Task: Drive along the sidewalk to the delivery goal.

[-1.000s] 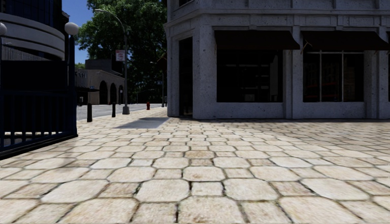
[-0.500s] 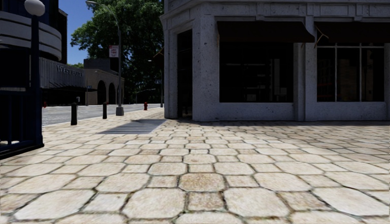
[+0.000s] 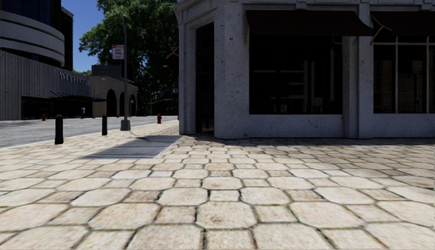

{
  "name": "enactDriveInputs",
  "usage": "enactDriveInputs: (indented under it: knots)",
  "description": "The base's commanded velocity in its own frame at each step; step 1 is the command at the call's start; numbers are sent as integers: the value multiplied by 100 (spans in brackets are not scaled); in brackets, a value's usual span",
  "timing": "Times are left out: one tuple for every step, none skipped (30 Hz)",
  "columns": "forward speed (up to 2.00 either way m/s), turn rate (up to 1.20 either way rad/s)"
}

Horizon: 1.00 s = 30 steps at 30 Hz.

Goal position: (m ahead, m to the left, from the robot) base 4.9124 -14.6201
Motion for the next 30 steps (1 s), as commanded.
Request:
enactDriveInputs:
  knots:
    - [200, 0]
    - [200, 0]
    - [200, 0]
    - [200, 0]
    - [200, 0]
    - [200, 0]
    - [200, 0]
    - [200, 0]
    - [200, 0]
    - [200, 0]
    - [200, 0]
    - [200, 0]
    - [200, 0]
    - [200, 0]
    - [200, 0]
    - [200, 0]
    - [200, 0]
    - [200, 0]
    - [200, 0]
    - [200, 0]
    - [200, 0]
    - [200, 0]
    - [200, 0]
    - [200, 0]
    - [200, 0]
    - [200, 0]
    - [200, 0]
    - [200, 0]
    - [200, 0]
    - [200, 0]
